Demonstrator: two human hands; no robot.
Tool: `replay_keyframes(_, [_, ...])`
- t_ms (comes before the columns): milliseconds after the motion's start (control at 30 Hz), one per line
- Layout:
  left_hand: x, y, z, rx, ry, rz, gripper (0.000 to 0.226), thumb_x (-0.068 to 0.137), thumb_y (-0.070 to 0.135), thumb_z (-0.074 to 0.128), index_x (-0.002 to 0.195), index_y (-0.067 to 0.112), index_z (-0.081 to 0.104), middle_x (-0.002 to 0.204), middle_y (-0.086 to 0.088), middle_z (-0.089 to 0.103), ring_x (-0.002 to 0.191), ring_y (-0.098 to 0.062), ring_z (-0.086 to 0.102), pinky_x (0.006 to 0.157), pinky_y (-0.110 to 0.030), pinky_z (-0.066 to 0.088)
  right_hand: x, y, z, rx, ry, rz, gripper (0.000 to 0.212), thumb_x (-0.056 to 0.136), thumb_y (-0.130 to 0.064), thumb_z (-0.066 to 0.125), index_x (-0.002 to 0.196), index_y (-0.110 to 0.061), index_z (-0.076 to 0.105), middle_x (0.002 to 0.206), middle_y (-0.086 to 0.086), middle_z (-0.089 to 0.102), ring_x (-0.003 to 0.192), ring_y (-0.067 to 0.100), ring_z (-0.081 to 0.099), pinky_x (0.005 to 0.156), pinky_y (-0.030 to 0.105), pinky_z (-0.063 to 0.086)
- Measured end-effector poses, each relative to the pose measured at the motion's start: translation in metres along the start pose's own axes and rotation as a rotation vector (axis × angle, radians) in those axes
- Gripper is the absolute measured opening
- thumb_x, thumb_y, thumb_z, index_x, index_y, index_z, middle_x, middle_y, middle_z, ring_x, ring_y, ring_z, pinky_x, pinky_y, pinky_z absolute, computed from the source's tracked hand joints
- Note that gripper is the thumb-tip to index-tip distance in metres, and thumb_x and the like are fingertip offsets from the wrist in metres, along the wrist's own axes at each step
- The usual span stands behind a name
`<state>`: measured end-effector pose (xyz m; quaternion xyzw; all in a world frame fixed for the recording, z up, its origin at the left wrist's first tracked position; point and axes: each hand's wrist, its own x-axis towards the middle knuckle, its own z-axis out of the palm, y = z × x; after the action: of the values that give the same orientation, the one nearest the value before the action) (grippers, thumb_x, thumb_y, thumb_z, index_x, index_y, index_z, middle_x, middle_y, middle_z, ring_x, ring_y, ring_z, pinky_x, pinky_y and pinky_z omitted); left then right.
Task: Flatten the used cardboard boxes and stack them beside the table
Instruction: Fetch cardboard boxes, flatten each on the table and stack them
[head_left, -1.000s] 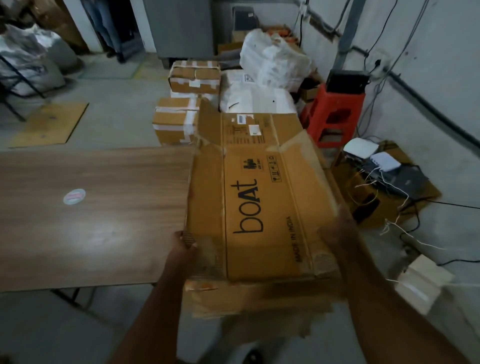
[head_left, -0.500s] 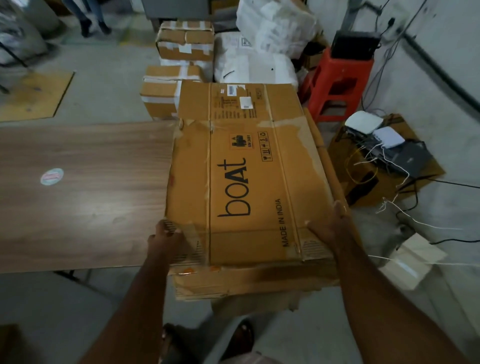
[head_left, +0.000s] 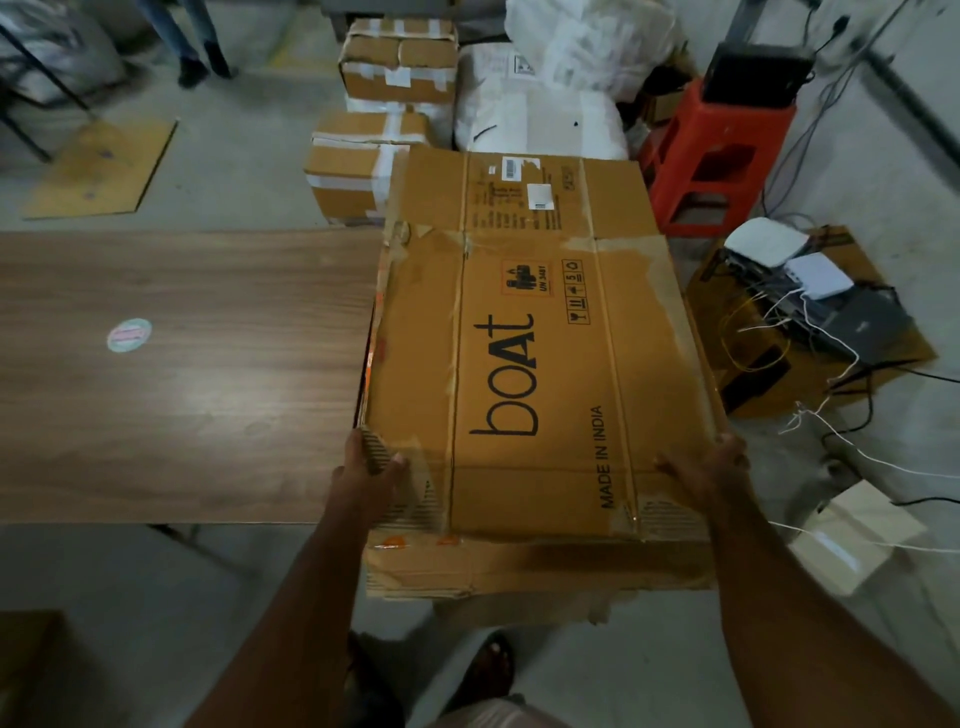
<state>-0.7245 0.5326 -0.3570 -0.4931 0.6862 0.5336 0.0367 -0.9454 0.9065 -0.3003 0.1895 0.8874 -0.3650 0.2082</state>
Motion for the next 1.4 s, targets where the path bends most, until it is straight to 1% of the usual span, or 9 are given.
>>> replay_keyframes(133, [-0.001, 0.001, 0.004, -0.026, -0.030, -0.052, 0.083, 0.066, 0.068, 0.071, 0.138, 0.046, 0.035, 0.131, -0.020, 0.054, 0.106, -0.045, 0.063, 0.074, -0.062, 0.061, 0.003, 0.001, 0.006, -0.151, -0.001, -0.022, 0.108, 0.077, -0.042, 0.085, 0.158, -0.017, 0.018, 0.153, 0.022, 0.034, 0.135, 0.045, 0.037, 0.106, 0.062, 0.042])
replay_keyframes(300, [-0.036, 0.014, 0.016, 0.108, 0.100, -0.020, 0.058, 0.099, 0.040, 0.061, 0.148, 0.027, 0.031, 0.139, -0.020, 0.043, 0.118, -0.045, 0.053, 0.090, -0.055, 0.054, -0.003, -0.002, 0.013, -0.261, 0.047, -0.125, 0.118, 0.076, -0.059, 0.082, 0.161, -0.017, 0.011, 0.163, 0.018, 0.024, 0.146, 0.045, 0.023, 0.114, 0.065, 0.030])
replay_keyframes(567, [-0.033, 0.002, 0.019, 0.088, 0.192, -0.085, 0.059, 0.093, 0.037, 0.071, 0.139, 0.026, 0.036, 0.142, -0.014, 0.029, 0.125, -0.045, 0.045, 0.086, -0.065, 0.055, 0.014, -0.003, 0.013, -0.238, 0.029, -0.139, 0.119, 0.073, -0.056, 0.085, 0.161, -0.016, 0.016, 0.161, 0.016, 0.028, 0.146, 0.042, 0.028, 0.112, 0.064, 0.033])
replay_keyframes(700, [-0.027, 0.002, 0.017, 0.132, 0.153, -0.113, 0.058, 0.091, 0.035, 0.072, 0.137, 0.028, 0.036, 0.139, -0.015, 0.032, 0.123, -0.045, 0.046, 0.088, -0.065, 0.055, 0.017, -0.001, 0.020, -0.240, 0.019, -0.093, 0.126, 0.074, -0.057, 0.083, 0.163, -0.014, 0.005, 0.166, 0.015, 0.019, 0.149, 0.042, 0.023, 0.115, 0.066, 0.031])
replay_keyframes(767, [-0.025, 0.006, 0.019, 0.210, 0.154, -0.109, 0.058, 0.093, 0.032, 0.069, 0.140, 0.020, 0.036, 0.138, -0.021, 0.038, 0.124, -0.045, 0.045, 0.098, -0.063, 0.050, 0.016, -0.001, 0.025, -0.236, 0.025, -0.076, 0.125, 0.079, -0.056, 0.080, 0.163, -0.013, -0.002, 0.169, 0.013, 0.010, 0.152, 0.039, 0.016, 0.117, 0.065, 0.026])
replay_keyframes(900, [-0.029, 0.023, 0.022, 0.398, 0.205, 0.020, 0.054, 0.093, 0.020, 0.067, 0.136, 0.000, 0.042, 0.137, -0.027, 0.046, 0.125, -0.044, 0.047, 0.106, -0.053, 0.042, 0.007, 0.001, 0.037, -0.302, 0.083, -0.098, 0.115, 0.087, -0.061, 0.067, 0.163, -0.011, -0.005, 0.170, 0.012, 0.001, 0.155, 0.035, 0.006, 0.119, 0.065, 0.017])
replay_keyframes(1067, [-0.042, 0.034, 0.016, 0.560, 0.234, 0.252, 0.056, 0.089, 0.022, 0.070, 0.133, 0.000, 0.043, 0.135, -0.024, 0.047, 0.115, -0.045, 0.054, 0.099, -0.061, 0.046, -0.022, -0.009, 0.055, -0.458, 0.259, -0.314, 0.084, 0.095, -0.045, 0.062, 0.157, -0.004, 0.024, 0.165, 0.019, 0.020, 0.151, 0.038, 0.021, 0.121, 0.059, 0.022])
replay_keyframes(1233, [-0.057, 0.043, 0.002, 0.574, 0.310, 0.433, 0.057, 0.087, 0.018, 0.071, 0.135, 0.001, 0.046, 0.128, -0.021, 0.054, 0.110, -0.038, 0.058, 0.094, -0.055, 0.051, -0.076, -0.046, 0.090, -0.270, 0.103, -0.553, 0.071, 0.094, -0.037, 0.070, 0.151, -0.008, 0.040, 0.155, 0.015, 0.040, 0.138, 0.033, 0.044, 0.108, 0.045, 0.044])
replay_keyframes(1400, [-0.064, 0.061, -0.021, 0.563, 0.280, 0.697, 0.046, 0.089, 0.016, 0.070, 0.131, 0.003, 0.056, 0.125, -0.018, 0.061, 0.108, -0.035, 0.062, 0.091, -0.053, 0.054, -0.141, -0.077, 0.118, -0.101, 0.043, -0.824, 0.053, 0.090, -0.034, 0.068, 0.135, -0.007, 0.057, 0.134, 0.009, 0.056, 0.120, 0.026, 0.056, 0.094, 0.040, 0.051])
